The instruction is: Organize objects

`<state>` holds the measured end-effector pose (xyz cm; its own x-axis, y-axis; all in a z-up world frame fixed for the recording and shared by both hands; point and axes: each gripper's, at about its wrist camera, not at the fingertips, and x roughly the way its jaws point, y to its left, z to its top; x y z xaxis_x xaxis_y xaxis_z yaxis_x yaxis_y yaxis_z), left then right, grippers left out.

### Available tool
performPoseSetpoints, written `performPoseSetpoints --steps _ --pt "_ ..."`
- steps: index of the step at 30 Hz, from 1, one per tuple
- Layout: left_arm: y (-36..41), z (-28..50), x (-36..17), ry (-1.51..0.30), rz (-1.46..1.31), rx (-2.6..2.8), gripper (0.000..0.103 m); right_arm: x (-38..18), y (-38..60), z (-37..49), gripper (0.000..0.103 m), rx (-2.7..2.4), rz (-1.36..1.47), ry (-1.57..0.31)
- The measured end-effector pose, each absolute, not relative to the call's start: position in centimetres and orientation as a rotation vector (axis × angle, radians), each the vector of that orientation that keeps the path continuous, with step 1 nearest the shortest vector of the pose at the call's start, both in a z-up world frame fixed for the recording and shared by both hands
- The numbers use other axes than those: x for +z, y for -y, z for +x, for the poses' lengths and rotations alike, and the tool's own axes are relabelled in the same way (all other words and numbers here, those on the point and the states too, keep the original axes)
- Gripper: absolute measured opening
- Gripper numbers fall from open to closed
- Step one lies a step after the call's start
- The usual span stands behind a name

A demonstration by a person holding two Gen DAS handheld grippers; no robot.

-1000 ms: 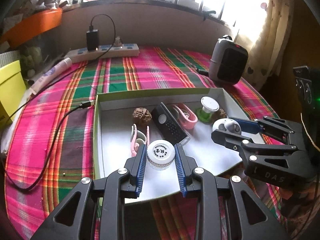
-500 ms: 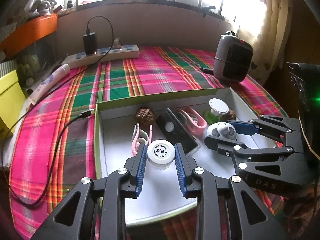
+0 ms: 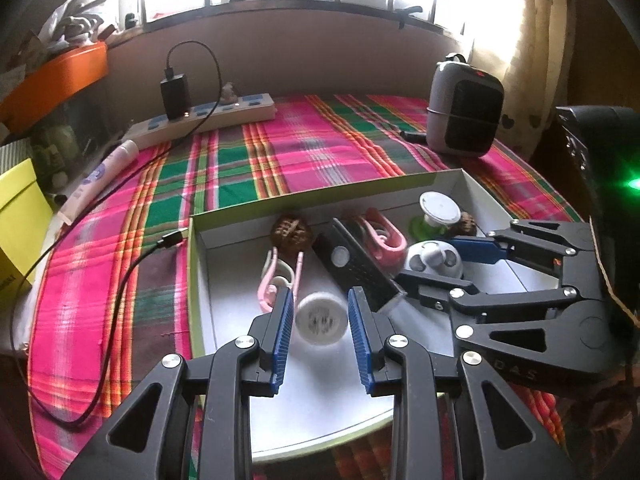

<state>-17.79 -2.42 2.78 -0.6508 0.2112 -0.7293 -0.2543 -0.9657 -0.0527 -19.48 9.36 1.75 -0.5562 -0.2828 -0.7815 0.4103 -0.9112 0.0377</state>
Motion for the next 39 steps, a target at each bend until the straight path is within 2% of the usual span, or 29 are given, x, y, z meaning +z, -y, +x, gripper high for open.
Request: performPoseSetpoints --steps 25,31,34,37,39 --pt "1.9 -18.0 1.9 -0.092 -1.196 2.627 0.027 1.7 -9.5 -19.6 0.043 -2.476 1.179 -0.206" --pt "1.9 -17.7 2.0 -0.076 -1.184 2.626 0.034 1.9 -9.6 -19.3 0.044 -2.504 1.173 -0.223" --pt "1.9 -17.3 2.1 -0.073 -1.182 2.633 0.046 2.0 -9.8 -19.0 0.044 -2.519 1.164 -0.216" --pt "2.2 -17.1 2.0 -0.053 -1.191 2.642 0.047 2.2 -10.1 -18.6 0.045 -2.530 1.156 -0.200" --pt "2.3 -16.8 2.1 -0.043 -1.191 2.650 0.047 2.3 -10.2 -18.3 0.049 -2.530 1.154 -0.194"
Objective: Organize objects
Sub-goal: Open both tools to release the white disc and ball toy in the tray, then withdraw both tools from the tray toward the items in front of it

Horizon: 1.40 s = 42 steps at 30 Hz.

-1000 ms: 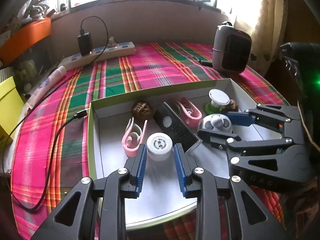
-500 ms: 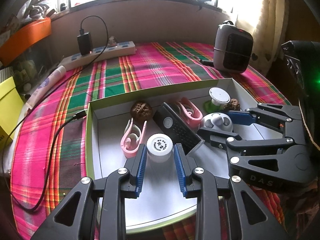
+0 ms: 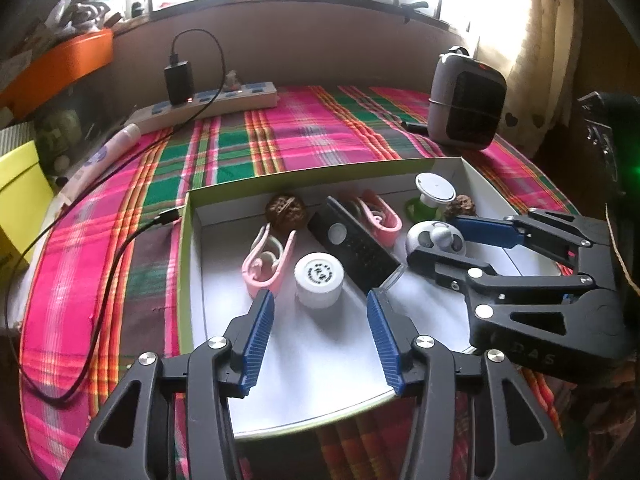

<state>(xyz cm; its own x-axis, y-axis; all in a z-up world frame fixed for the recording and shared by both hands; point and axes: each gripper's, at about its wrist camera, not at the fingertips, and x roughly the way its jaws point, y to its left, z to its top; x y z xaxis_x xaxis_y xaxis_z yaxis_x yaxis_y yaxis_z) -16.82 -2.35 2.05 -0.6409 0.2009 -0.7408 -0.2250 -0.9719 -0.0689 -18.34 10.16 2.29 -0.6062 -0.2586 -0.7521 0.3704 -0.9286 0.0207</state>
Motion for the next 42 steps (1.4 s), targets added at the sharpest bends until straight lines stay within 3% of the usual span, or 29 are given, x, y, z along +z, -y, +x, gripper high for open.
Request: performPoseSetpoints --steps 3,42 --pt "2.6 -16.4 2.4 -0.027 -1.180 2.665 0.048 2.4 -10.3 -18.0 0.052 -2.541 1.148 -0.184" --pt "2.7 -8.5 4.8 0.040 -1.084 2.747 0.049 5.6 -12.8 -9.3 0.052 -2.618 1.058 -0.094"
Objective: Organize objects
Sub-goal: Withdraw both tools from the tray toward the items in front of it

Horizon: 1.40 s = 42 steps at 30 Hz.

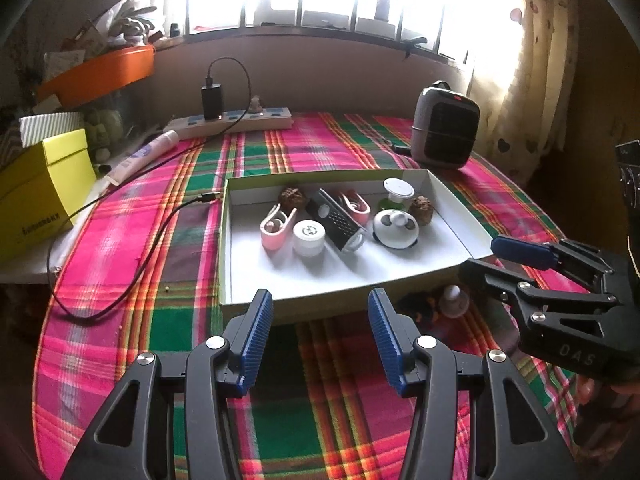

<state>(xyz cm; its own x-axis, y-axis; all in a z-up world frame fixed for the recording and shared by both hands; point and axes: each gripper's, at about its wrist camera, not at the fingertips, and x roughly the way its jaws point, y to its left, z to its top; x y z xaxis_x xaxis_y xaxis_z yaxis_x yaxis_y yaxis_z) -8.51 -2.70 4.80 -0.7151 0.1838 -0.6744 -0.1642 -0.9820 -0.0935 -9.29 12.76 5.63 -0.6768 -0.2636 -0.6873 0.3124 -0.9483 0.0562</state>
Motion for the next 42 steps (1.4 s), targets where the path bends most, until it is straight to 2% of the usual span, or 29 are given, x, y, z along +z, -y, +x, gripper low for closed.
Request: performPoseSetpoints --steps 22,42 --pt "0.8 -7.1 2.4 0.109 -1.138 2.590 0.049 2.6 -16.6 -6.9 0.052 -2.580 1.207 -0.070" --pt "-2.3 -9.6 1.1 0.110 -1.181 2.485 0.049 1.4 -17.5 -6.6 0.052 -2.588 1.251 -0.149"
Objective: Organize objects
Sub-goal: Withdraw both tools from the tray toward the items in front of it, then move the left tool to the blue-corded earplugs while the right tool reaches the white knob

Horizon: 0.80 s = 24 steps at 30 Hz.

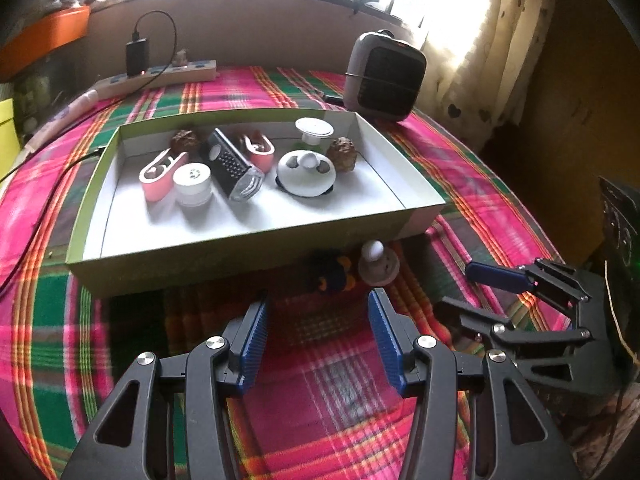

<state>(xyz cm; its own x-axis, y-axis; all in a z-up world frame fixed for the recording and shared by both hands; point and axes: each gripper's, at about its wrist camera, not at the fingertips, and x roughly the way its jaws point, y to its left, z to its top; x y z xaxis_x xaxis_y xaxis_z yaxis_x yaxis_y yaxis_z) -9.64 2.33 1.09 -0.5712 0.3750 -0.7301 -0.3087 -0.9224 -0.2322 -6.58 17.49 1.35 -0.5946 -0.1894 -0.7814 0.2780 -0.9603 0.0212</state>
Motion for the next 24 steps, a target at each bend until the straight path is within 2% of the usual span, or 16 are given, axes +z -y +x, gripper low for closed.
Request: performPoseSetpoints --steps 16,22,24 --pt "-3.1 -11.0 1.1 0.046 -1.197 2.507 0.047 1.3 -17.1 -6.7 0.052 -2.582 1.270 -0.176" --pt "-3.1 -11.4 1.0 0.048 -1.197 2.505 0.034 1.2 -17.0 -6.3 0.052 -2.595 1.275 -0.170" --pt "-3.2 -11.4 1.0 0.051 -1.193 2.490 0.026 1.3 -17.0 -6.1 0.052 -2.598 1.277 -0.160"
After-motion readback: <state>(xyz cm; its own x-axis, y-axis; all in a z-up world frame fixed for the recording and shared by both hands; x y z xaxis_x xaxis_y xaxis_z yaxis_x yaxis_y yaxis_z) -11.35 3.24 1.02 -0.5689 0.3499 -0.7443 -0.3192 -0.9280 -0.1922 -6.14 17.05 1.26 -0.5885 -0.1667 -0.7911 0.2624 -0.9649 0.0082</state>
